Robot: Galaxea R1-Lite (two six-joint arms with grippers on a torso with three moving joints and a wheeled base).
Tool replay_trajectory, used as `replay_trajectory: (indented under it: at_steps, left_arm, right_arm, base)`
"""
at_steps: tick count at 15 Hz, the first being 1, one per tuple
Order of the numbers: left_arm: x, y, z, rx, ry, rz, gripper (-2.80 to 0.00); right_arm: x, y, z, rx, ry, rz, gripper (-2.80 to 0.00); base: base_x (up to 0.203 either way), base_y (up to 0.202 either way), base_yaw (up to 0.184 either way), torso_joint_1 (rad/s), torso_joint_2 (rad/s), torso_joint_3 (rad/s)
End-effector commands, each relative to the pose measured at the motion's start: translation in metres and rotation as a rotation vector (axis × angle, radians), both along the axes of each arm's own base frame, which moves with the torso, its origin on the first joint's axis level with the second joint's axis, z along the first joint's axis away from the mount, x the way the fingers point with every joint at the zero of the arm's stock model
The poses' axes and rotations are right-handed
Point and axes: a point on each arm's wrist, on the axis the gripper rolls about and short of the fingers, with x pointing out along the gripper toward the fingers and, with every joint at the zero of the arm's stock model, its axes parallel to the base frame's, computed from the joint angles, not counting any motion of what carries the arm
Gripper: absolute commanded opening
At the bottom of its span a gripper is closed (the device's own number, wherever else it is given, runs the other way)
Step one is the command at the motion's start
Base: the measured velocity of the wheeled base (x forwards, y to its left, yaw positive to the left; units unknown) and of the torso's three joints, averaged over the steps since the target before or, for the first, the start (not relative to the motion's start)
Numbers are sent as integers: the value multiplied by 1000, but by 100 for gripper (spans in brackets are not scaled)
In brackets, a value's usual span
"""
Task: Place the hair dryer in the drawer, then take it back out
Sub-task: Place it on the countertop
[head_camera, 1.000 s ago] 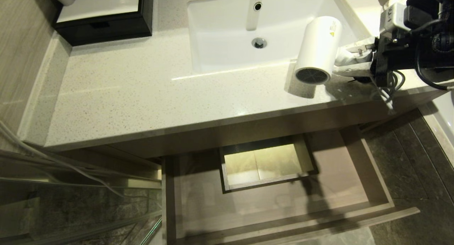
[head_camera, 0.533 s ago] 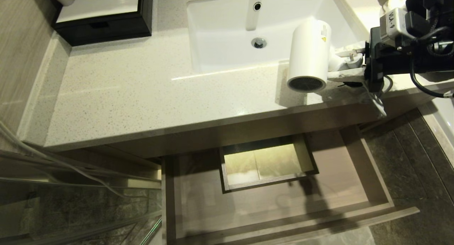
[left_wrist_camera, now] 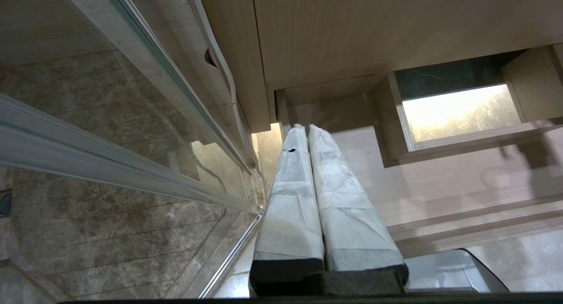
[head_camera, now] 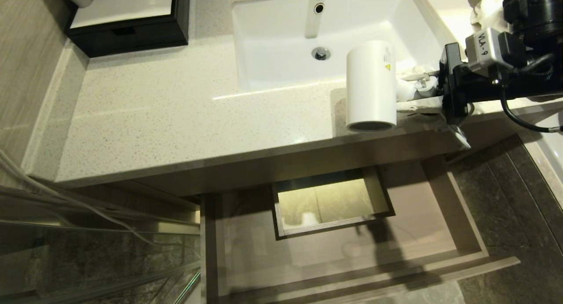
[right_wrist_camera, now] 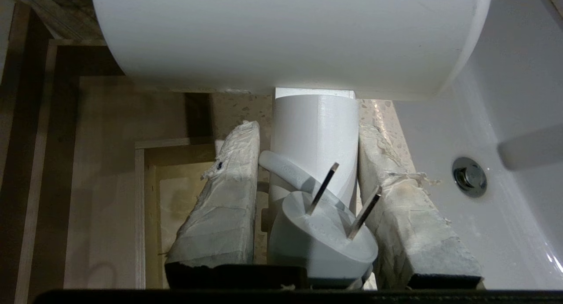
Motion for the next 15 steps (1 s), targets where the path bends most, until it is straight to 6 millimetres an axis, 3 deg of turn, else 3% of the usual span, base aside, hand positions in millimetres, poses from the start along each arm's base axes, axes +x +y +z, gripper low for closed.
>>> replay_trajectory:
  at_steps: [1,14,15]
  left_arm:
    - [0,0,0,0,0,0,-280]
    - [0,0,0,0,0,1,-280]
    - [0,0,0,0,1,1,-280]
  right_arm:
    - [6,2,-7,-13,14,22,-280]
    - [37,3,-6,16,78,-61,-280]
    - [37,2,-6,17,73,-62,0]
  base:
    - [0,0,0,0,0,0]
    - [0,0,0,0,0,0]
    - [0,0,0,0,0,0]
